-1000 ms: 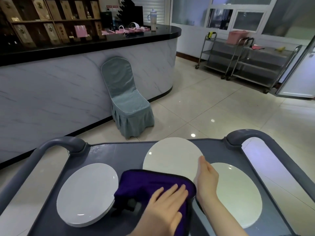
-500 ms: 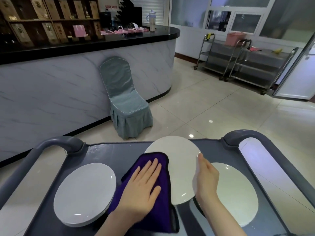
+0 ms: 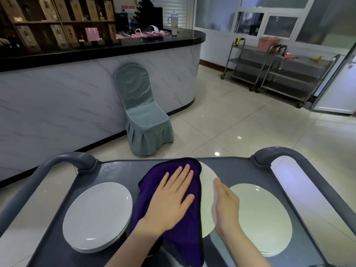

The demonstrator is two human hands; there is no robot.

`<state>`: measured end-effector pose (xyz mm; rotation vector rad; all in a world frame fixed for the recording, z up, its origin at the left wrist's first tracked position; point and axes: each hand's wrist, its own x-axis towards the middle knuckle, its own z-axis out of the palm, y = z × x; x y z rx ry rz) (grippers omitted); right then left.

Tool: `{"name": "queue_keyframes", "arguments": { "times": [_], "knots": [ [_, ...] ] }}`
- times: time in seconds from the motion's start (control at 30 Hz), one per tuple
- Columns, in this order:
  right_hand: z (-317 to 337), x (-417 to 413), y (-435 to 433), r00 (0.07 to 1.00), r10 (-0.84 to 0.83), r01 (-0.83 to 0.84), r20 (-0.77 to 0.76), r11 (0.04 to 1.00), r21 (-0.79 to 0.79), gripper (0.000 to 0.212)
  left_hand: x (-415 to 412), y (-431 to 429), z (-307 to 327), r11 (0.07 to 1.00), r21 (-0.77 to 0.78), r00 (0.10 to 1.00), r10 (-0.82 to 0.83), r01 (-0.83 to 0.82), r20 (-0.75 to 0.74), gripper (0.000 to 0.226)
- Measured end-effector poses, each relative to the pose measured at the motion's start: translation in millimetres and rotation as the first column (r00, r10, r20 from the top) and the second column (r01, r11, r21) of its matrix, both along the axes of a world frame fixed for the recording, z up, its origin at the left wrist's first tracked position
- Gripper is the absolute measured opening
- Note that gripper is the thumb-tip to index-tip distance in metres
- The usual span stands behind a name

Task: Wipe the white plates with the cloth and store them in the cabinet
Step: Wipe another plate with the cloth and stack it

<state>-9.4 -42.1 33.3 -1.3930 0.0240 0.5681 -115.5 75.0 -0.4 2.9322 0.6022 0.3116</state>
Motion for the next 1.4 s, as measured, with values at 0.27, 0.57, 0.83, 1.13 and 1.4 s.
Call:
{"name": "queue_keyframes", "arguments": {
  "times": [0.27,0.57,0.83,1.13,1.4],
  "knots": [
    [-0.6,15.4,-9.2,0.998,-0.049,0.049,-0.024,0.999,-0.001,0.032,-29.3,-43.4,-26.3,0.979,0.071,0.98,-0.185,0.19,-0.08,0.065],
    [-2.9,-8.0,-1.9,0.996,0.059,-0.058,0.068,0.998,-0.015,0.039,-1.9,-26.0,-7.8,0.974,0.062,0.975,-0.216,0.219,-0.056,0.06],
    [10.5,6.1,-10.4,0.999,0.029,-0.03,0.038,0.999,0.037,0.045,-14.1,2.6,-1.2,0.998,0.058,1.0,0.006,-0.005,-0.014,0.064],
    [12.2,11.6,-7.5,0.999,-0.03,0.028,0.017,0.995,0.094,0.029,-10.9,-35.8,-12.8,0.984,0.107,0.989,-0.148,0.145,0.017,0.067],
    [5.0,-2.3,-8.6,0.933,0.222,-0.226,0.285,0.974,-0.02,0.035,13.1,10.5,25.6,0.995,0.003,0.979,-0.095,0.096,0.178,0.071]
  ]
}}
